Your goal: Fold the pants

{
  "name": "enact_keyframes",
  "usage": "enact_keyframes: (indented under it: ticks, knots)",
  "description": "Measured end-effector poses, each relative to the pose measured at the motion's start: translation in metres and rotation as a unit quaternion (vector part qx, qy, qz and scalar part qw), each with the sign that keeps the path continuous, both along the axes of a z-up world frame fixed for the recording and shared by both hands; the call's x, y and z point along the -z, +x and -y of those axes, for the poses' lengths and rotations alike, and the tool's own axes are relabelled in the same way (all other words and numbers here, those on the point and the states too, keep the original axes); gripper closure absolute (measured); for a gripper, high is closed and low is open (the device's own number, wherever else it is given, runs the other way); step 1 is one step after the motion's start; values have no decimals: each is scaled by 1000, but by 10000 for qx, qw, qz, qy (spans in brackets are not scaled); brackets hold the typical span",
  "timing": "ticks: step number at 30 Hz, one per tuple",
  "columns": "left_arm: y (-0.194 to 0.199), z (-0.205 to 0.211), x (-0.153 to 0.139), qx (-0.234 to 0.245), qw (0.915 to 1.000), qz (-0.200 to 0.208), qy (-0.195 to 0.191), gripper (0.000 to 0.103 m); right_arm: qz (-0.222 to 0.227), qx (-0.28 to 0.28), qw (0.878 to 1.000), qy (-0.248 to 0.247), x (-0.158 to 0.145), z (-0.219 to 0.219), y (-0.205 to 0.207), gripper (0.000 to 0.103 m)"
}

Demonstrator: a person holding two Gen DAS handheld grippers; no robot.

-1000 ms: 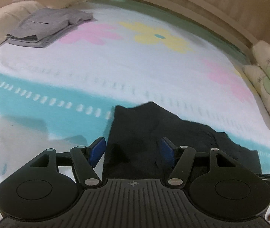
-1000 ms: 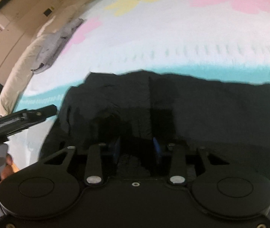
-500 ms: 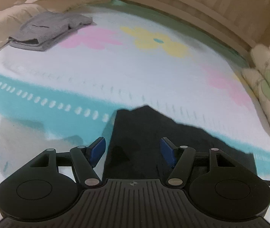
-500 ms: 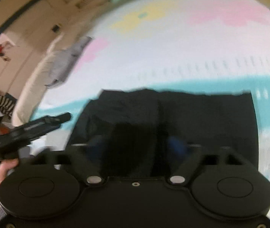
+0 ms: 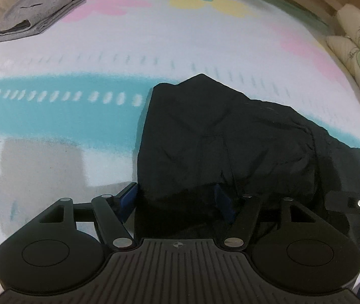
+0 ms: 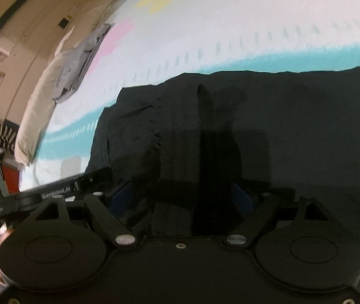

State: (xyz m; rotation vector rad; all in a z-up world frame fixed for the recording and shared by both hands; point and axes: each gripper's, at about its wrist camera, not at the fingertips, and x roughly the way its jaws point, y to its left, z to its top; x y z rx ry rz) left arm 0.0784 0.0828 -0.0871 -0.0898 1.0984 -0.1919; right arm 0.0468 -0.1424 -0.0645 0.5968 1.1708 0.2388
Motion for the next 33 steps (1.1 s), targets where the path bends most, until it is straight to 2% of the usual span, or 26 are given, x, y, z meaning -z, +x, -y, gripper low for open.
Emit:
enact_keyframes:
  ticks: [2,3,7,13,16,18,20,24,29,33]
  knots:
    - [-1,0,-2,-1,10000,20,-4,39,-27,37,9999,122,2,1,2,35]
    - [-1,0,-3,-9,10000,27,-43,39,-59,48,10000,59,3,0,3,58]
    - [-2,-12,-20,-263,9994,197,-148,39,28,64,10000,6,-7,-6,1,79]
    - [-5,-22,-54,-606,9945,821,-215,39,1164,-322,9922,-298,-87,-13,-26,82]
    - [-3,-9,-57,-470,9949,873,-181,39,1325,-227,9881,-753,-112,3,-38,82]
    - [-2,3,-57,-259,9958,865,-127,39,1195,-16,9859,-1170,-112,19,-42,82]
    - [-3,17,-55,-26,9963,859,-42,39,817,261,9853,-1478,-98,38,-41,82]
    - [-4,37,-53,294,9957,880,-30,39,86,533,9833,-1737,-64,62,-43,82]
    - [-5,62,-49,759,9922,985,51,38,-244,498,9815,-1833,-45,71,-47,82]
    - [-10,92,-19,1378,9875,624,444,38,-410,505,9777,-1995,-44,69,-44,78]
